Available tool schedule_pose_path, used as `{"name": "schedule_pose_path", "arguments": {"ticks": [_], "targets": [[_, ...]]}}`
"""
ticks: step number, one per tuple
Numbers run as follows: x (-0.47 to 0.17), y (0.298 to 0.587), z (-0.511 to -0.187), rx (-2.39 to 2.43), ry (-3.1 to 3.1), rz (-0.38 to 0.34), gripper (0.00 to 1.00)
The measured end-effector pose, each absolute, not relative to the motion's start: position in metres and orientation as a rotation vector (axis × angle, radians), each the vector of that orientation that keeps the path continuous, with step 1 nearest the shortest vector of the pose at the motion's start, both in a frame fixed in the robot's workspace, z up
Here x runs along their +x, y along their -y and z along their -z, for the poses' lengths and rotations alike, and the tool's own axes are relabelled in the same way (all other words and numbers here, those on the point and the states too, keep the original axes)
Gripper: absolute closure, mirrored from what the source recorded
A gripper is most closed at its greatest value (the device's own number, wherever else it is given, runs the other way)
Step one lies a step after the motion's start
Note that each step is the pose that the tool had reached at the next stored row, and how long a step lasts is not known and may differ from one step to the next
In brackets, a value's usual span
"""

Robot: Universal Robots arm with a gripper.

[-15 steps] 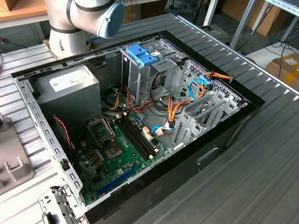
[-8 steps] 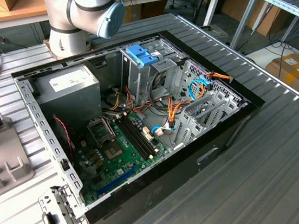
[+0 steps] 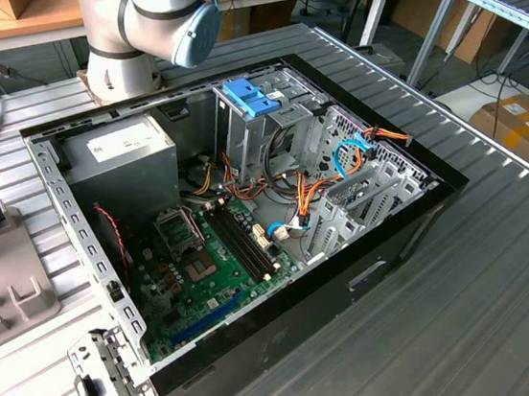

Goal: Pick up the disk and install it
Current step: 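Reach for the disk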

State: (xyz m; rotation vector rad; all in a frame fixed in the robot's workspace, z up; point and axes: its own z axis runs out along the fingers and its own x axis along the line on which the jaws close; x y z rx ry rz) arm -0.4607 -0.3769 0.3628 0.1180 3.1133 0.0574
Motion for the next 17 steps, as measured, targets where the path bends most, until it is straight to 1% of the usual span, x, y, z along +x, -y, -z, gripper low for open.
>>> {"name": "schedule_pose_path", "arguments": {"ticks": [17], "targets": [[-0.4550,0.3763,-0.3612,0.118,-3.113,-0.056,0.89]]}}
